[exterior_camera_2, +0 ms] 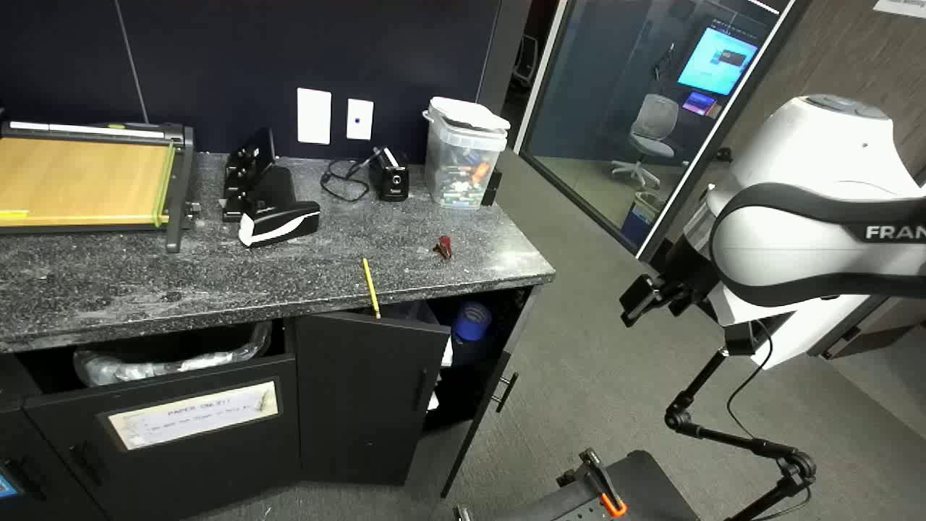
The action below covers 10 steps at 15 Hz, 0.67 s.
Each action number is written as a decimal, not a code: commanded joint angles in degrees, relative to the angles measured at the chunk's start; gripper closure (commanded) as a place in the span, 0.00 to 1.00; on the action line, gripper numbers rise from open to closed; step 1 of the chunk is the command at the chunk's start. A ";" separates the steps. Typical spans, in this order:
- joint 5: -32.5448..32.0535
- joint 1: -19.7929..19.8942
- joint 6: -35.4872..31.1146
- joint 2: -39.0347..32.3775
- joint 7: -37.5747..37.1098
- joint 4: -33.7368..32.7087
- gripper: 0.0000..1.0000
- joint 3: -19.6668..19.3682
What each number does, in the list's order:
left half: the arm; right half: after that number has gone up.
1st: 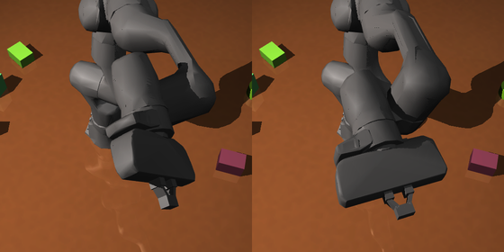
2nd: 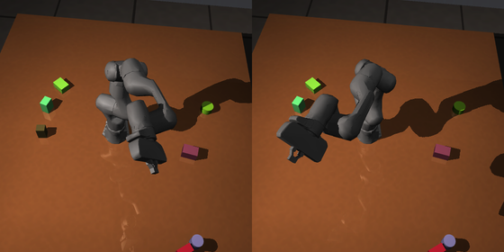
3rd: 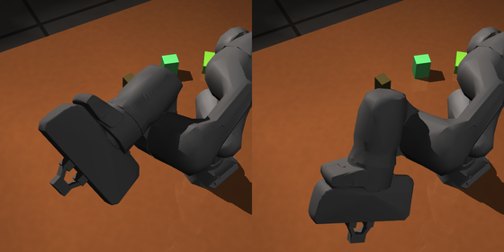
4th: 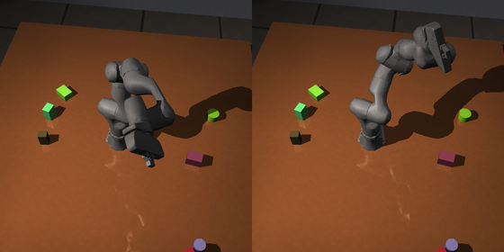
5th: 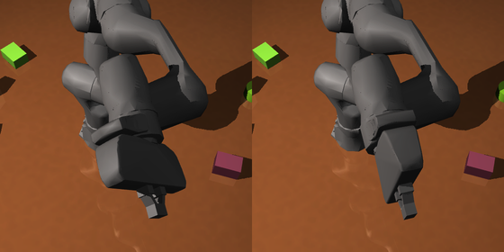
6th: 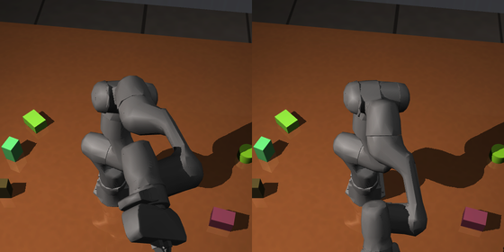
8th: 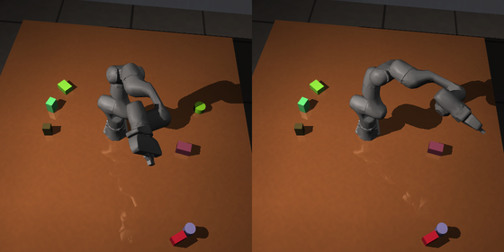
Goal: Move the stapler
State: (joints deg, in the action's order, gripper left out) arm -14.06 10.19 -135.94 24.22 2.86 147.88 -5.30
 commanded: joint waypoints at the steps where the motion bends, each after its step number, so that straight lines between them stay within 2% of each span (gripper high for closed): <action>1: -0.05 -0.17 0.17 0.02 -0.02 -0.10 0.00 -0.17; 7: -0.05 -0.17 0.17 0.02 -0.02 -0.10 0.00 -0.16; 10: 0.41 -2.09 4.09 -5.32 -0.52 -6.49 0.00 2.14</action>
State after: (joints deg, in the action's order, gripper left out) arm -14.06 9.85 -135.49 23.79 2.84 147.37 -4.75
